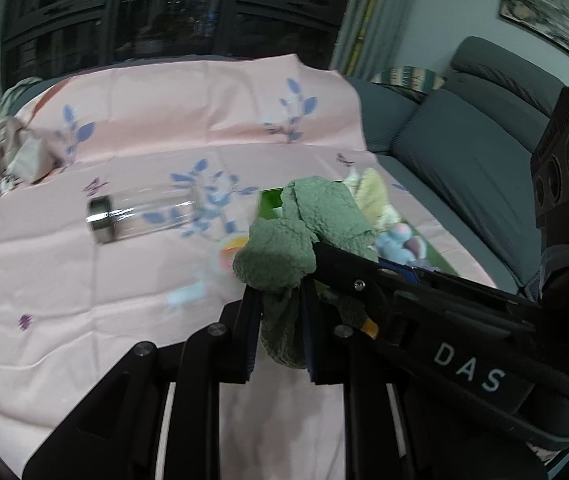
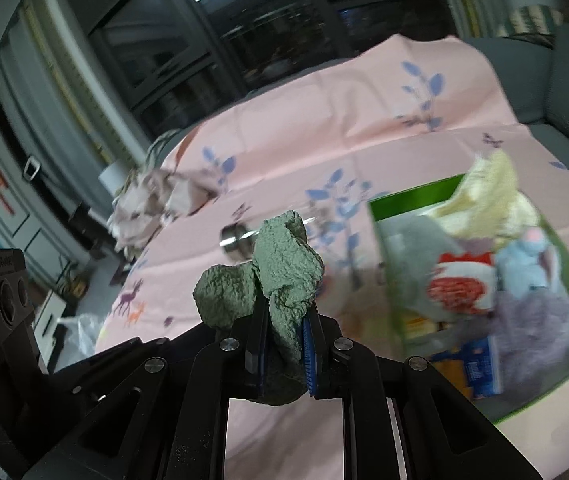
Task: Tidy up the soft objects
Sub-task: 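Carry the green towel with both grippers over the green box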
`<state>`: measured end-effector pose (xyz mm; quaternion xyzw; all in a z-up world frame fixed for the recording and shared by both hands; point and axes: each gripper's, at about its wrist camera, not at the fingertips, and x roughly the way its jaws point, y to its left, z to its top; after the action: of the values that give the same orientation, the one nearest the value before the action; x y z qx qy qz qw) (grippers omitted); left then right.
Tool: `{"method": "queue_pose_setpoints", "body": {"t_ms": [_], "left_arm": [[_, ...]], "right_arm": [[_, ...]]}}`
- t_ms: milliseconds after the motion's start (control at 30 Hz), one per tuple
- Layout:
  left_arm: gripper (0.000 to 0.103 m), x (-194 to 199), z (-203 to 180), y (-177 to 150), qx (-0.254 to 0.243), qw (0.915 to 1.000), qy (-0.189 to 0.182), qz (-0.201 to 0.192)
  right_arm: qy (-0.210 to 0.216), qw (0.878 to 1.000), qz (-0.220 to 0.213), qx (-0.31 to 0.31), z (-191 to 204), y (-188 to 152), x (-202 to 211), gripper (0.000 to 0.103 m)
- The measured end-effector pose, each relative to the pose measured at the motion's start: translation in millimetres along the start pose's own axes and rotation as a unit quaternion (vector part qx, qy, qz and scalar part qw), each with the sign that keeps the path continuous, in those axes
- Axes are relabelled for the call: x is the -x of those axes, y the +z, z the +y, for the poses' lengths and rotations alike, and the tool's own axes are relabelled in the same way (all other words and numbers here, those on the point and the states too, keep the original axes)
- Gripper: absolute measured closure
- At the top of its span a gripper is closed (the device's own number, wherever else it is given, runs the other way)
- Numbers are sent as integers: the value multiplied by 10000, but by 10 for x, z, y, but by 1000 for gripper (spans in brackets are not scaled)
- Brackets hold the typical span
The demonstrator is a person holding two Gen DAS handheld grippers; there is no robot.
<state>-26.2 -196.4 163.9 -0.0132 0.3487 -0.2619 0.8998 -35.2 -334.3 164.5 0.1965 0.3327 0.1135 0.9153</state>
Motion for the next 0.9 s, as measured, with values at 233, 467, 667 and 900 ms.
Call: {"method": "queue_pose_setpoints", "body": {"t_ms": [233,467,667,900], "left_arm": [[87,-227,-314,84,-240,9994,-253,35],[86,-560,-482,80,-306,9979,-499,261],[87,-832,-603,69,-218,9949,-834,531],[86,-1039,-774,70,-333,9914,-998,774]], "right_arm": [[-259,9988,-263,-322,-368,60,156,86],[-478,9962,-190,-704,-746,43,110,86],[-727,9921,-100,-1020,-1030,25,77,86],[-926,9867,-35,-1338,-1277,-4,96,86]]}}
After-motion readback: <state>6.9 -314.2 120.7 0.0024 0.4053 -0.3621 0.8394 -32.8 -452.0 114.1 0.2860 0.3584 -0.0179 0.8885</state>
